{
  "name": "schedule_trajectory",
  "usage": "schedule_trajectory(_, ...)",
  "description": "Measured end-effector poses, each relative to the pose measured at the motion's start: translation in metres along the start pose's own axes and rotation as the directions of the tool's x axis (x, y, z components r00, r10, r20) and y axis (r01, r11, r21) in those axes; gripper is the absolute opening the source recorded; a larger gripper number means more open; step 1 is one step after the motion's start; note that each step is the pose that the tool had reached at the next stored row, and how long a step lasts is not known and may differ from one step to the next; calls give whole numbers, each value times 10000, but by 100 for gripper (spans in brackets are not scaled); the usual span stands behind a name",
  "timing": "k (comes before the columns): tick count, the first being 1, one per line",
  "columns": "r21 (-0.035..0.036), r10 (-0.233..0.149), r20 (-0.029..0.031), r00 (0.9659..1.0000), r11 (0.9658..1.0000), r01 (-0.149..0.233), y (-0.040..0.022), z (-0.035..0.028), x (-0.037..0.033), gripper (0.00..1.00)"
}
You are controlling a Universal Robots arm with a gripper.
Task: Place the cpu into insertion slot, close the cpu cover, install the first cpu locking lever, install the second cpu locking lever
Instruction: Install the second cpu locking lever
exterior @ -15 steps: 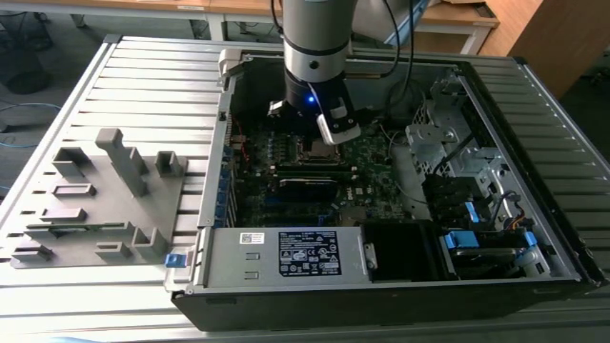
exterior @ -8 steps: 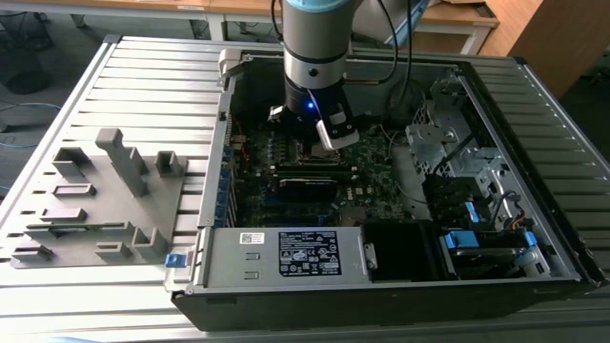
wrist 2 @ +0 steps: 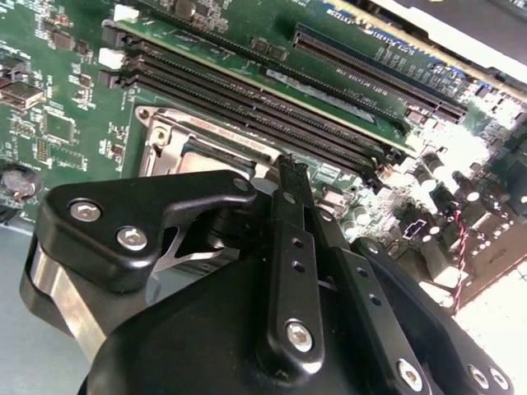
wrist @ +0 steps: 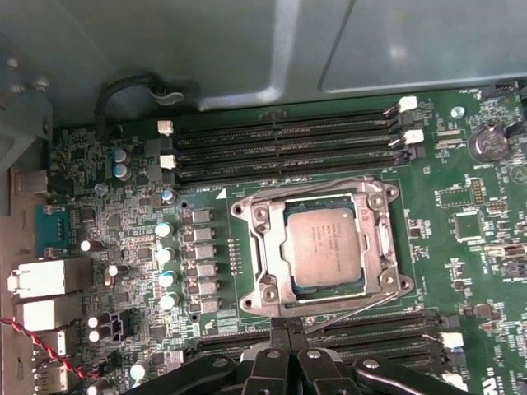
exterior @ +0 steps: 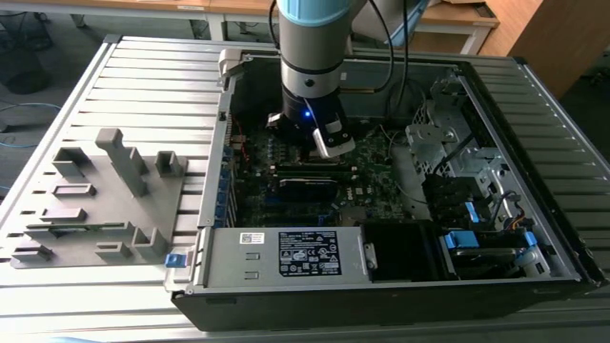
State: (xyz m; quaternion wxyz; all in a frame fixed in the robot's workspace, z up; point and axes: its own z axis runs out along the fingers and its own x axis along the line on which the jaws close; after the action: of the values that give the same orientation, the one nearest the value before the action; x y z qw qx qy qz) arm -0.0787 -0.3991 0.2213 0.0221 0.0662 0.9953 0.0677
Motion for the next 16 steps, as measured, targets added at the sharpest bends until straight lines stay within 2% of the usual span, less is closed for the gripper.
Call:
schedule_trajectory(9,15,-1,3,10000,10000,1,-37,26,52,11)
schedule_trajectory(16,17,-2,2,10000,10000,2,-67,114,88,11)
